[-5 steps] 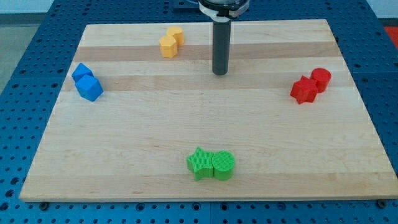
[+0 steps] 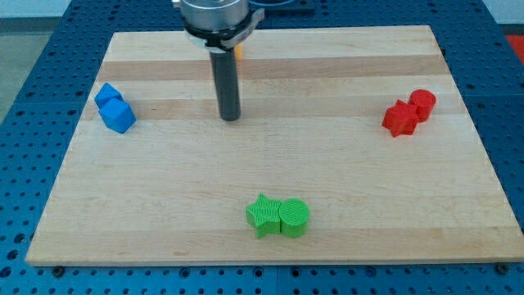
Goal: Separate the blue triangle and blue cube
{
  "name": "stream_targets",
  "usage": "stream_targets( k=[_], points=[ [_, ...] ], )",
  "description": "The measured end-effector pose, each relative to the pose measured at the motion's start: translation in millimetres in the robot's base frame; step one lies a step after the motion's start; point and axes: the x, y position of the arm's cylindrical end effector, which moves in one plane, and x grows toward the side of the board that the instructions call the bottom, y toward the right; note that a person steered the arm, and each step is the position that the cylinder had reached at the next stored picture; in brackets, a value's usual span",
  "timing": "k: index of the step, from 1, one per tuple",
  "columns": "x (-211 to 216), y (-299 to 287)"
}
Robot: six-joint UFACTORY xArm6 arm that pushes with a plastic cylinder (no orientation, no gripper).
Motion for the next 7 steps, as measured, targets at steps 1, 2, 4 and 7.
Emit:
stream_targets(
  k=[1,2,4,7],
  points=[
    [20,-34],
    [27,-47],
    [54,-97],
    [72,-152]
  ],
)
